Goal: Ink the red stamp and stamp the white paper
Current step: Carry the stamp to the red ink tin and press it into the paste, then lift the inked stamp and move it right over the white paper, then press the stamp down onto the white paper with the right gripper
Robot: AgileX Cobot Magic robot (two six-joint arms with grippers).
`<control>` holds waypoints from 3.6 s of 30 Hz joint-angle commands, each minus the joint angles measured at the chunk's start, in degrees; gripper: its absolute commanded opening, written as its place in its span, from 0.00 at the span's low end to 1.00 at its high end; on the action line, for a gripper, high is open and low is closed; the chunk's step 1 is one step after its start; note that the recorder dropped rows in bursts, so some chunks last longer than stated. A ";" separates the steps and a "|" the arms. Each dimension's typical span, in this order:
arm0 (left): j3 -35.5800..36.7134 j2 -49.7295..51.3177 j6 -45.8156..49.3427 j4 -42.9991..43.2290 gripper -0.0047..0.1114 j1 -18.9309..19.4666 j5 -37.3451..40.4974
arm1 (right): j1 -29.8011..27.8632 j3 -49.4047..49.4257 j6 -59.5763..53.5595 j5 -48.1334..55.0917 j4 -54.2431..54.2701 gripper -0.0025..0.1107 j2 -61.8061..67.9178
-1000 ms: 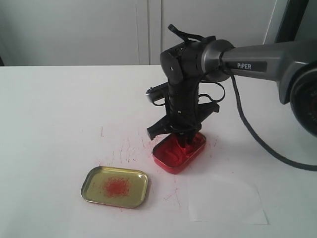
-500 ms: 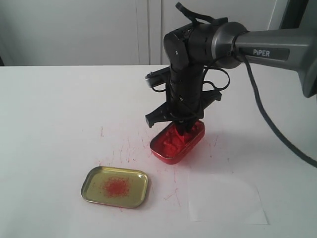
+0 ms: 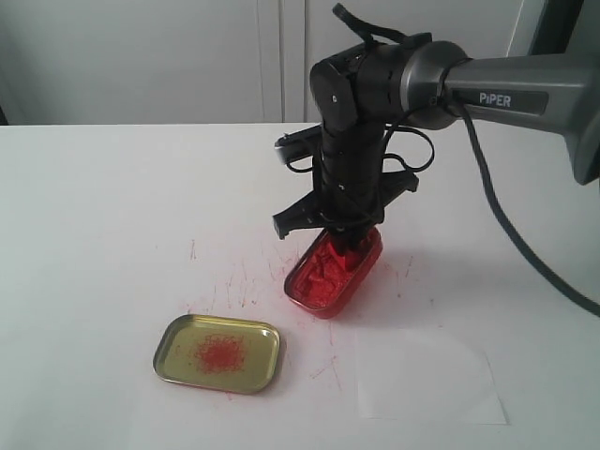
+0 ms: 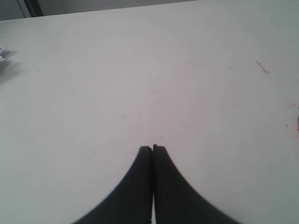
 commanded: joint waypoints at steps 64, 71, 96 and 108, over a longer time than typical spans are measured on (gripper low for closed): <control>0.10 -0.02 -0.22 -0.33 0.04 -0.15 -0.05 | -0.55 52.93 19.74 -22.94 1.64 0.02 -39.07; 0.10 -0.02 -0.22 -0.33 0.04 -0.15 -0.05 | -0.55 54.07 25.29 -27.50 1.77 0.02 -38.86; 0.10 -0.02 -0.22 -0.33 0.04 -0.15 -0.05 | -0.55 58.37 25.79 -35.16 -4.65 0.02 -35.07; 0.10 -0.02 -0.22 -0.33 0.04 -0.15 -0.05 | -0.55 58.29 22.31 -31.89 -6.21 0.02 -35.07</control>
